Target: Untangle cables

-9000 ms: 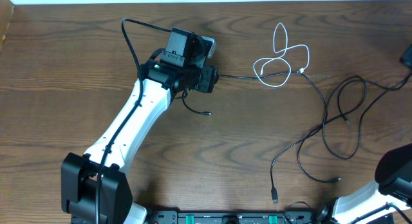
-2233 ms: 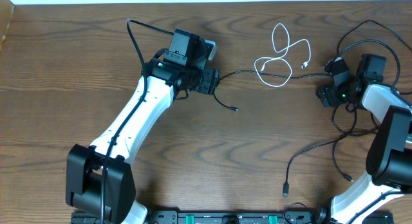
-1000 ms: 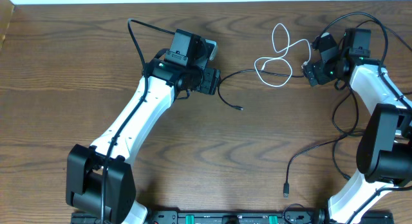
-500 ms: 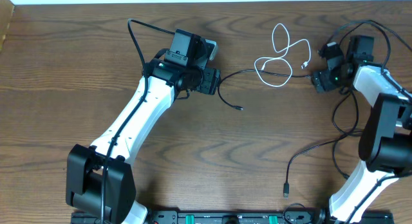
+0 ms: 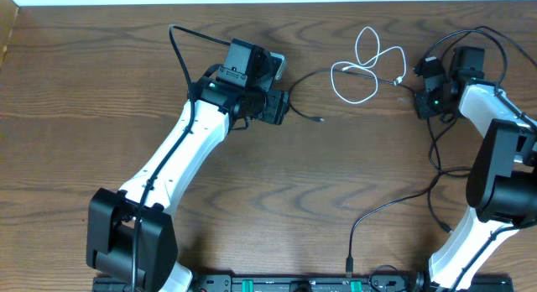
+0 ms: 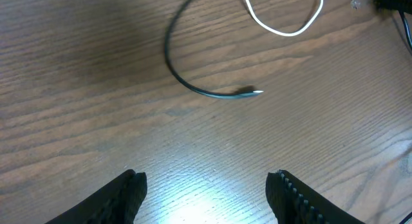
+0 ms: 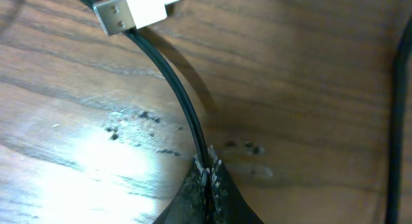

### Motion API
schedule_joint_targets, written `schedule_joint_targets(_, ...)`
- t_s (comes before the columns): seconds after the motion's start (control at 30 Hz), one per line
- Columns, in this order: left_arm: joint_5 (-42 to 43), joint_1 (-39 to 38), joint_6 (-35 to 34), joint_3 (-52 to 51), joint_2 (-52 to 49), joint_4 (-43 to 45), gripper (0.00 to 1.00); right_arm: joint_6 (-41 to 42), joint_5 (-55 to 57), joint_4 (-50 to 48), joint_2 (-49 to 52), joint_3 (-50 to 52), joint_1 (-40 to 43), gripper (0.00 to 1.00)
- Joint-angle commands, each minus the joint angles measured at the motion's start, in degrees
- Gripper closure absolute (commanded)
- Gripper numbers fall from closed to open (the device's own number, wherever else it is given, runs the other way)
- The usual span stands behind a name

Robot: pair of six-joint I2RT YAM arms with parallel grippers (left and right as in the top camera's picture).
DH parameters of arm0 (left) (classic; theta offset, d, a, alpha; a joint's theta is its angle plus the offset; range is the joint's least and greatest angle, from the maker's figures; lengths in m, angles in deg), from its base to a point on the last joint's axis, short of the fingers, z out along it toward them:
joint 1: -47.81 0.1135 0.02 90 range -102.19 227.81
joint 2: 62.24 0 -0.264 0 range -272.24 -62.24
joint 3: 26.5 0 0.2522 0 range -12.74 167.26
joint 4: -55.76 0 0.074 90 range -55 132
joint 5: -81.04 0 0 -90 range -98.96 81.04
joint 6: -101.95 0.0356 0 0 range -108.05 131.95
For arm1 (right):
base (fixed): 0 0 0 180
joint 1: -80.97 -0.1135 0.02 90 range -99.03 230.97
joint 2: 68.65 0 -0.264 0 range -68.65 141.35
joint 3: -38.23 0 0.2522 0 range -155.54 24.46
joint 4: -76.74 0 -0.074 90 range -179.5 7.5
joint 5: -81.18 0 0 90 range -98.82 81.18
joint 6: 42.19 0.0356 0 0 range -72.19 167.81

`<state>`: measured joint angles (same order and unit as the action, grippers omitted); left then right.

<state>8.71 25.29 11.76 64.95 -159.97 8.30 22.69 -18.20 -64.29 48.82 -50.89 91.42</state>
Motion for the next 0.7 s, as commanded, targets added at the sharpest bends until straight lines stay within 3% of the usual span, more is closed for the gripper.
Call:
schedule_joint_targets(0.0, -0.3, -0.1, -0.5, -0.6, -0.4, -0.1, 0.35, 4.7, -0.2, 1.5, -4.4, -3.3, -1.8, 0.99)
schedule_joint_targets(0.37, -0.4, -0.1, 0.2, -0.6, -0.4, -0.1, 0.35, 8.4, -0.6, 2.8, -22.8, -13.4, -8.7, 0.99)
schedule_joint_targets(0.67, -0.7, -0.1, 1.7, -0.6, -0.4, -0.2, 0.35, 12.0, -2.6, 2.9, -24.7, -26.3, -12.3, 0.99)
